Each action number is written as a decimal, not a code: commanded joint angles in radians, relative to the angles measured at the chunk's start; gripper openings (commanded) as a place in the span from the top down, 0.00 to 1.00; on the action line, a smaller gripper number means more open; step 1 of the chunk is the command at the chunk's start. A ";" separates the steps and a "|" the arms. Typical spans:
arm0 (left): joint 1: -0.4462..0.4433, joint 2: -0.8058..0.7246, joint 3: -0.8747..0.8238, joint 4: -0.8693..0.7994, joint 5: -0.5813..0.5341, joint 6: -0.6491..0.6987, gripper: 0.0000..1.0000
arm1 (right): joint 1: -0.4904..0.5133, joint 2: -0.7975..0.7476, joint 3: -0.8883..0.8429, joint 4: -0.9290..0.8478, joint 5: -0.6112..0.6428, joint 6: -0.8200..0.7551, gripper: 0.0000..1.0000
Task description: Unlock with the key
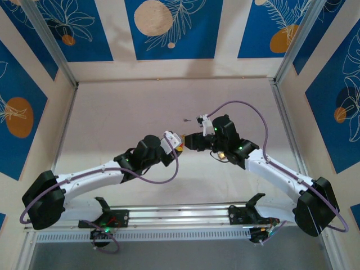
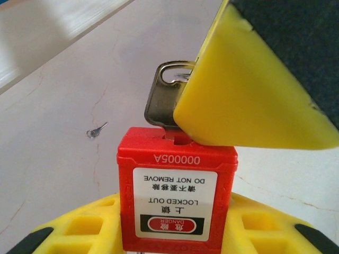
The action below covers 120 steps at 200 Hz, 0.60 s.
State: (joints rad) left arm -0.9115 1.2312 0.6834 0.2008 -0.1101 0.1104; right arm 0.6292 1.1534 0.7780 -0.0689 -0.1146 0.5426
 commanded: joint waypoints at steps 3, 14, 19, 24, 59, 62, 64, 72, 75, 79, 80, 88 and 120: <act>0.007 -0.027 0.001 0.059 0.015 -0.013 0.68 | -0.023 -0.021 0.021 -0.062 0.014 -0.020 0.58; 0.007 -0.024 -0.001 0.053 0.019 -0.013 0.68 | -0.028 -0.024 0.029 -0.066 0.013 -0.021 0.57; 0.006 -0.023 -0.002 0.050 0.020 -0.012 0.68 | -0.031 -0.026 0.033 -0.067 0.012 -0.022 0.56; 0.006 -0.021 -0.002 0.049 0.021 -0.012 0.68 | -0.031 -0.027 0.036 -0.069 0.011 -0.023 0.56; 0.007 -0.013 -0.010 0.042 0.028 -0.012 0.68 | -0.044 -0.036 0.061 -0.078 -0.001 -0.030 0.52; 0.005 -0.012 -0.009 0.042 0.030 -0.014 0.68 | -0.044 -0.038 0.063 -0.078 -0.002 -0.029 0.51; 0.007 -0.011 -0.010 0.041 0.031 -0.014 0.68 | -0.045 -0.038 0.064 -0.079 -0.003 -0.029 0.51; 0.006 -0.009 -0.009 0.040 0.035 -0.017 0.68 | -0.048 -0.040 0.067 -0.078 -0.006 -0.031 0.51; 0.006 -0.007 -0.010 0.040 0.037 -0.017 0.68 | -0.048 -0.042 0.067 -0.079 -0.008 -0.032 0.50; 0.007 -0.006 -0.010 0.040 0.040 -0.019 0.68 | -0.049 -0.044 0.068 -0.078 -0.010 -0.032 0.50; 0.007 -0.005 -0.009 0.040 0.041 -0.020 0.68 | -0.049 -0.044 0.068 -0.078 -0.010 -0.032 0.50; 0.005 0.000 -0.009 0.040 0.047 -0.024 0.68 | -0.052 -0.048 0.066 -0.079 -0.010 -0.029 0.49; 0.006 0.025 -0.007 0.043 0.073 -0.044 0.68 | -0.063 -0.062 0.055 -0.068 -0.018 -0.021 0.48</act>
State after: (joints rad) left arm -0.9115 1.2400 0.6815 0.2024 -0.0765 0.0944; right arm 0.5812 1.1206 0.8146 -0.1280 -0.1314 0.5255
